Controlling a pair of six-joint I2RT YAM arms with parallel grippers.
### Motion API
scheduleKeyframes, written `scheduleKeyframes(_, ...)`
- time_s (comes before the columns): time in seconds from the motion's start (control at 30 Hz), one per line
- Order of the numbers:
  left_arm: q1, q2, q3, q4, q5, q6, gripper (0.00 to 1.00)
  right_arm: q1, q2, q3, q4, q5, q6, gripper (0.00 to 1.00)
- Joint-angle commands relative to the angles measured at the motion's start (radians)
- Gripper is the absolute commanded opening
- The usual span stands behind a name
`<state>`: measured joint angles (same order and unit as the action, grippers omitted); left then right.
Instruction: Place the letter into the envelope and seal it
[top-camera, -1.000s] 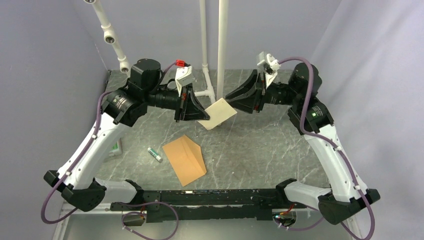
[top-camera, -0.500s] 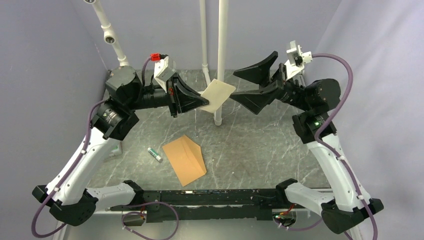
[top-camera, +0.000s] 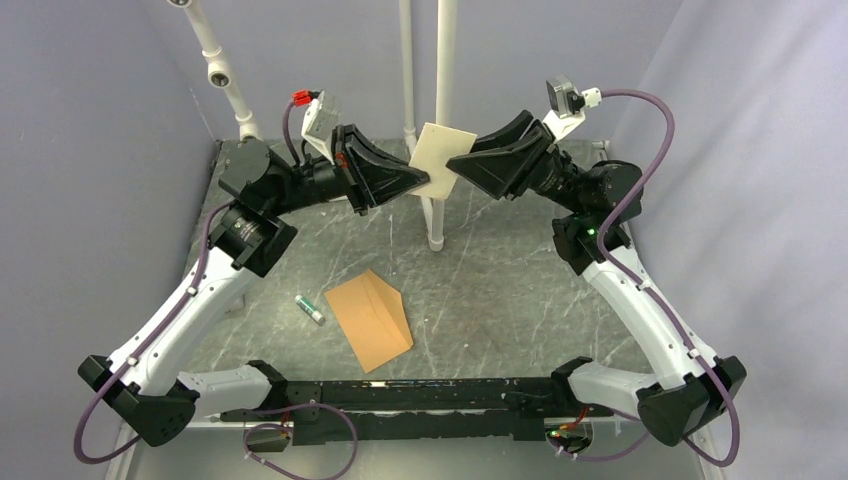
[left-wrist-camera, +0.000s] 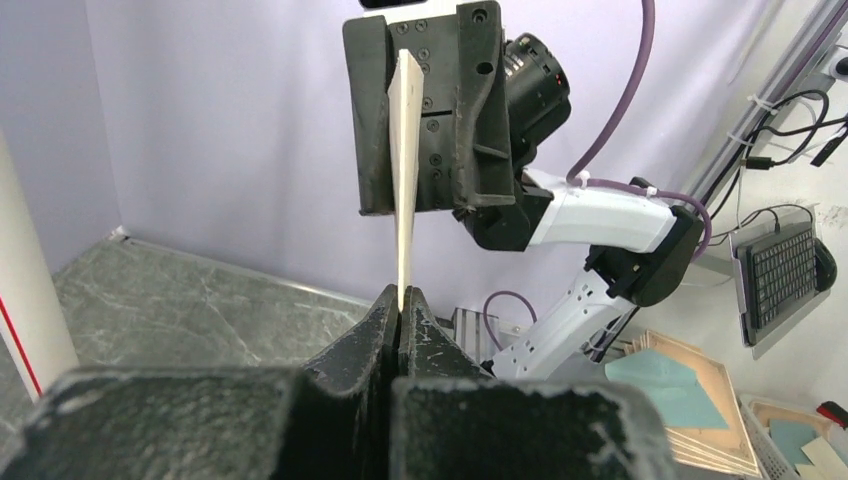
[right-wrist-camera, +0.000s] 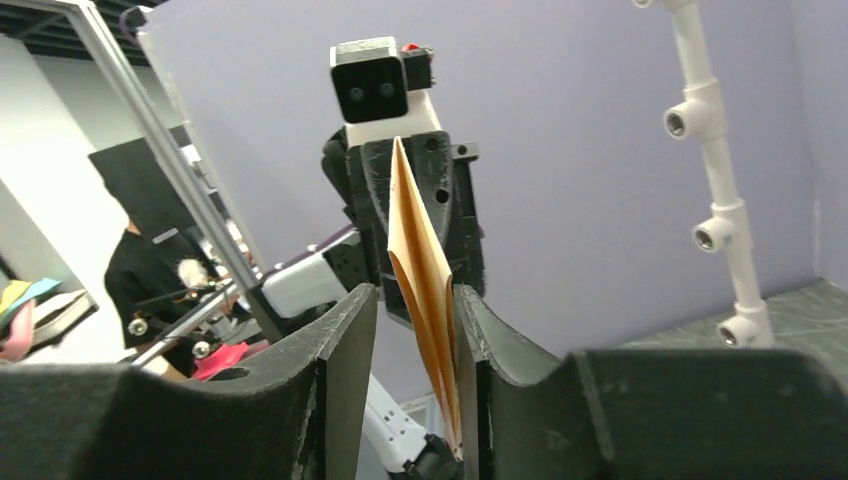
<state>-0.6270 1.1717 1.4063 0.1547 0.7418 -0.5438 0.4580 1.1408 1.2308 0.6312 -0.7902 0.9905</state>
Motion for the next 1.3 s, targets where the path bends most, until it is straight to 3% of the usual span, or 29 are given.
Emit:
scheduleKeyframes(0.0, 0.000, -0.009, -0.013, 0.102, -0.047, -0.040, 0.02, 0.025, 0.010, 0.005, 0.131, 0.004, 0.066, 0.36)
scheduleKeyframes(0.13, 0.000, -0.014, -0.038, 0.132, -0.083, -0.060, 0.02, 0.036, 0.017, 0.005, 0.105, 0.002, 0.046, 0.33)
scheduleKeyframes(0.17, 0.000, -0.015, -0.041, 0.135, -0.087, -0.063, 0.02, 0.039, 0.019, 0.008, 0.098, 0.002, 0.043, 0.29)
scheduleKeyframes(0.27, 0.000, -0.017, -0.044, 0.129, -0.095, -0.059, 0.02, 0.041, 0.030, 0.023, 0.060, 0.005, 0.026, 0.00)
scheduleKeyframes(0.33, 0.000, -0.022, -0.042, 0.093, -0.111, -0.039, 0.05, 0.040, 0.028, 0.028, 0.007, 0.030, -0.005, 0.00)
scheduleKeyframes(0.4, 0.001, -0.034, -0.037, 0.005, -0.152, 0.020, 0.20, 0.041, 0.021, 0.038, -0.109, 0.072, -0.064, 0.00)
scheduleKeyframes(0.5, 0.000, -0.067, -0.062, -0.222, -0.286, 0.106, 0.57, 0.042, 0.026, 0.077, -0.370, 0.145, -0.208, 0.00)
scheduleKeyframes(0.57, 0.000, -0.090, -0.119, -0.351, -0.429, 0.128, 0.69, 0.052, 0.040, 0.093, -0.532, 0.206, -0.309, 0.00)
scheduleKeyframes(0.67, 0.000, -0.110, -0.206, -0.547, -0.637, 0.097, 0.73, 0.101, 0.066, 0.086, -0.712, 0.309, -0.441, 0.00)
scheduleKeyframes(0.8, 0.000, -0.107, -0.301, -0.781, -0.837, 0.000, 0.70, 0.198, 0.142, 0.068, -0.844, 0.412, -0.541, 0.00)
scheduleKeyframes(0.9, 0.000, -0.110, -0.369, -0.889, -0.903, -0.092, 0.55, 0.267, 0.218, 0.065, -0.890, 0.450, -0.571, 0.00)
scheduleKeyframes(1.07, 0.000, -0.142, -0.491, -0.950, -0.893, -0.255, 0.34, 0.316, 0.396, 0.097, -0.938, 0.399, -0.532, 0.00)
scheduleKeyframes(1.27, 0.000, -0.184, -0.610, -0.936, -0.876, -0.317, 0.29, 0.340, 0.601, 0.167, -0.993, 0.331, -0.520, 0.00)
